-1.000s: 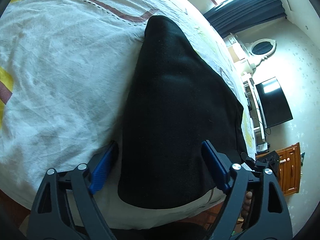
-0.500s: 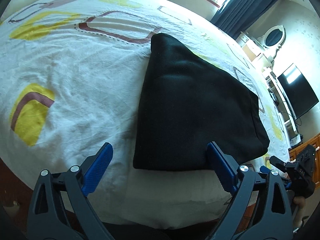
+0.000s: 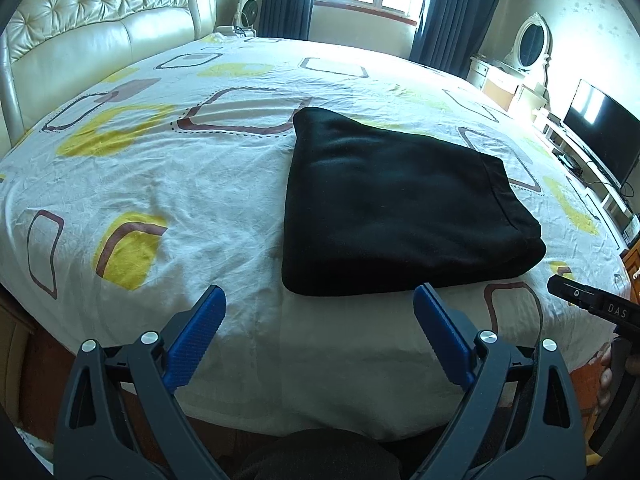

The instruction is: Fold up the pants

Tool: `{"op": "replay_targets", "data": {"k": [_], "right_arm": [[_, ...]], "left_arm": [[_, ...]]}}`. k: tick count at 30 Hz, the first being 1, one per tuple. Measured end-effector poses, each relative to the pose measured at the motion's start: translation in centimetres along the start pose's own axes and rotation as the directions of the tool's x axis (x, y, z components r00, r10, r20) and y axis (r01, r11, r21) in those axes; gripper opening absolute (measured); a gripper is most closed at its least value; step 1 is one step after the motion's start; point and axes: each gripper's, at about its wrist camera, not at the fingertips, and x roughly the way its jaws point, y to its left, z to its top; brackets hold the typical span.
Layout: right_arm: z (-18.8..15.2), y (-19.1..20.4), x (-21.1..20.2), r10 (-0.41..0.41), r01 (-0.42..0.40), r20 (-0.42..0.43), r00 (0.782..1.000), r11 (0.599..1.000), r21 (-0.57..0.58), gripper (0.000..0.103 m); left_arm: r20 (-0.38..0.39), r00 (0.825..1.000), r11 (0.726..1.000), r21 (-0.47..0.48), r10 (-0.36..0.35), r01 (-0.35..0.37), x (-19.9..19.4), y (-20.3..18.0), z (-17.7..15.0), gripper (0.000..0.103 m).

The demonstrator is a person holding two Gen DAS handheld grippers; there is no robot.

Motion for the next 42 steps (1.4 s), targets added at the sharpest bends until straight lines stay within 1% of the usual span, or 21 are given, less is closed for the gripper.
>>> {"op": "replay_targets", "data": {"k": [3, 6, 9, 13, 20, 25, 31, 35, 42], "right_arm": [[-0.2, 0.8, 0.0, -0.008, 0.009, 0.015, 1.0, 0.999, -0.04, 0.073], [-0.4, 1.3, 0.3, -0.008, 0.008, 0.007, 1.0, 0.998, -0.057, 0.073], [-0.5, 1.4, 0.7, -0.005, 0.005, -0.003, 1.0, 0.999, -0.052, 0.073], [-0.6, 1.4, 1.1, -0.004, 0.004, -0.018, 1.0, 0.999, -0.048, 0.073], [-0.7, 1.4, 1.4, 0.001, -0.002, -0.027, 1.0, 0.999, -0.04, 0.073], [-0.8, 1.5, 1.6, 0.005, -0.006, -0.033, 0.999, 0.999, -0.04, 0.073], [-0.7, 1.5, 1.6, 0.004, -0.005, -0.032, 0.999, 0.999, -0.036, 0.073], [-0.8, 1.5, 1.7, 0.006, -0.007, -0.037, 0.999, 0.999, -0.035, 0.073], [-0.8, 1.6, 1.7, 0.007, -0.008, -0.041, 0.999, 0.999, -0.034, 0.073]], "left_arm": [[-0.011, 1.0, 1.0, 0.005, -0.004, 0.004, 0.3, -0.4, -0.2, 0.095], [-0.014, 1.0, 1.0, 0.023, -0.014, 0.014, 0.3, -0.9, -0.4, 0.095], [-0.005, 1.0, 0.999, 0.044, -0.01, 0.01, 0.2, -1.4, -0.4, 0.095], [-0.006, 1.0, 0.999, 0.036, -0.015, 0.015, 0.2, -1.3, -0.3, 0.095], [-0.004, 1.0, 1.0, 0.022, 0.007, -0.007, 0.2, -1.2, -0.1, 0.095], [0.011, 1.0, 0.999, 0.043, 0.017, -0.017, -0.1, -1.6, 0.0, 0.095], [0.013, 0.999, 0.997, 0.055, 0.052, -0.053, -0.2, -1.7, 0.1, 0.095], [0.016, 0.997, 0.993, 0.089, 0.071, -0.072, -0.2, -2.1, 0.1, 0.095], [0.034, 0.997, 0.992, 0.107, 0.064, -0.067, -0.5, -2.6, 0.0, 0.095]]}}
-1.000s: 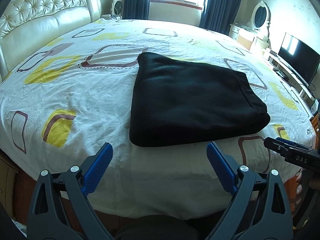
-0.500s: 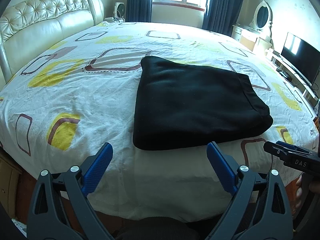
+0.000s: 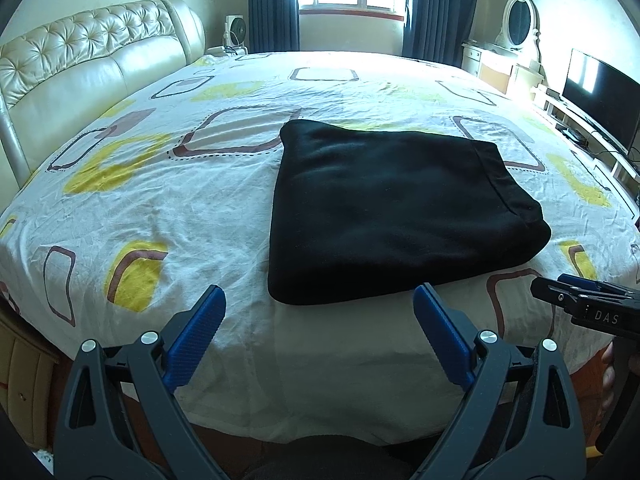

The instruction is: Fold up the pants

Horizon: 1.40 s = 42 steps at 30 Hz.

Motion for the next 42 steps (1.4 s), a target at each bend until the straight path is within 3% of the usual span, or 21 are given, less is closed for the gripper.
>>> {"op": "replay_targets", "data": {"k": [16, 22, 24, 28, 31, 35, 37, 42], "right_arm": [[-0.2, 0.0, 0.5, 0.007, -0.007, -0.025, 1.0, 1.0, -0.008, 0.073], [-0.3, 0.1, 0.7, 0.011, -0.011, -0.033, 0.999, 1.0, -0.011, 0.073], [-0.3, 0.1, 0.7, 0.012, -0.013, -0.034, 0.999, 1.0, -0.011, 0.073], [-0.3, -0.1, 0.7, 0.015, -0.015, -0.039, 0.999, 1.0, -0.006, 0.073], [-0.3, -0.3, 0.7, 0.02, -0.02, -0.037, 0.999, 1.0, 0.003, 0.073], [-0.4, -0.6, 0.7, 0.029, -0.027, -0.047, 0.999, 0.999, 0.025, 0.073], [-0.2, -0.7, 0.4, 0.041, -0.04, -0.05, 0.998, 0.999, 0.033, 0.073], [3.1, -1.9, -1.3, 0.093, -0.093, 0.004, 0.996, 0.994, 0.061, 0.073]], "left_arm": [[-0.027, 0.999, 1.0, -0.024, 0.016, -0.017, 0.3, 0.2, 0.1, 0.095], [0.003, 1.0, 1.0, -0.021, 0.005, -0.005, -0.2, 0.0, 0.6, 0.095], [0.015, 1.0, 1.0, -0.015, -0.021, 0.021, -0.5, -0.2, 0.8, 0.1], [0.025, 0.997, 0.995, -0.057, -0.08, 0.081, -0.9, 0.1, 1.2, 0.101], [0.011, 0.999, 0.998, -0.044, -0.047, 0.047, -1.0, 0.0, 1.5, 0.101], [-0.003, 0.998, 0.998, -0.018, -0.062, 0.062, -0.8, 0.1, 2.3, 0.101], [0.018, 1.0, 0.999, -0.028, -0.02, 0.021, -0.8, 0.7, 3.0, 0.101], [0.013, 0.999, 0.999, 0.012, 0.034, -0.034, 2.2, 4.5, 6.2, 0.101]]}}
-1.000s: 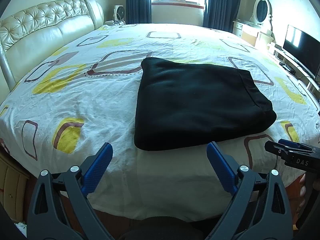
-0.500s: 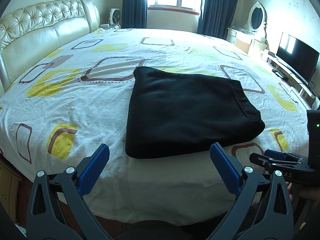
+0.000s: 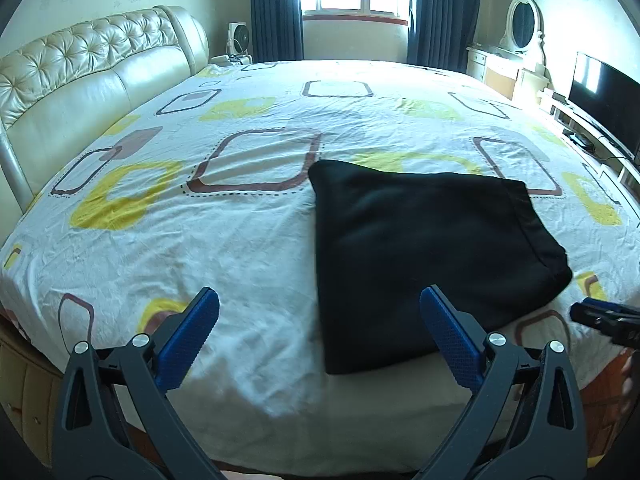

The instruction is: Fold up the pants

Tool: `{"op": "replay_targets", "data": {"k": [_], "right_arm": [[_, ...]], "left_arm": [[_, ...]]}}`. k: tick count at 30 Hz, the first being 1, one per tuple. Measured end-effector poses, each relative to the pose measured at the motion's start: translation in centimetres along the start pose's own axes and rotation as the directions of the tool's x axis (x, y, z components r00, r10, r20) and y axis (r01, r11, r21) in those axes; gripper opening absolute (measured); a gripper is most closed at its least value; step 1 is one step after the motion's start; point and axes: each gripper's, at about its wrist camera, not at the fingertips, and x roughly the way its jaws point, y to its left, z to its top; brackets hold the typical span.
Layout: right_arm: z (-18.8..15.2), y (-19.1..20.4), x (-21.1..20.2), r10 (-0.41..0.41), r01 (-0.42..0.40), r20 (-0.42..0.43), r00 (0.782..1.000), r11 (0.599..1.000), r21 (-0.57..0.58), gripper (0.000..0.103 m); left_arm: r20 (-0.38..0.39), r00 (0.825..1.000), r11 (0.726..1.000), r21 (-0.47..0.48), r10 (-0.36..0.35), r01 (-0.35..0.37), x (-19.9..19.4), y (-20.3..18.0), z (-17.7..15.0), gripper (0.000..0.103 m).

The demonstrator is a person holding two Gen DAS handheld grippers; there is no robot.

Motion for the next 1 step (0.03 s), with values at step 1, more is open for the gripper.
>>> {"op": "replay_targets", "data": {"k": [1], "right_arm": [[1.13, -0.4, -0.14, 0.006, -0.006, 0.018, 1.0, 1.0, 0.01, 0.074]], "left_arm": [[-0.007, 1.0, 1.0, -0.013, 0.021, -0.021, 1.2, 1.29, 0.63, 0.101]]}}
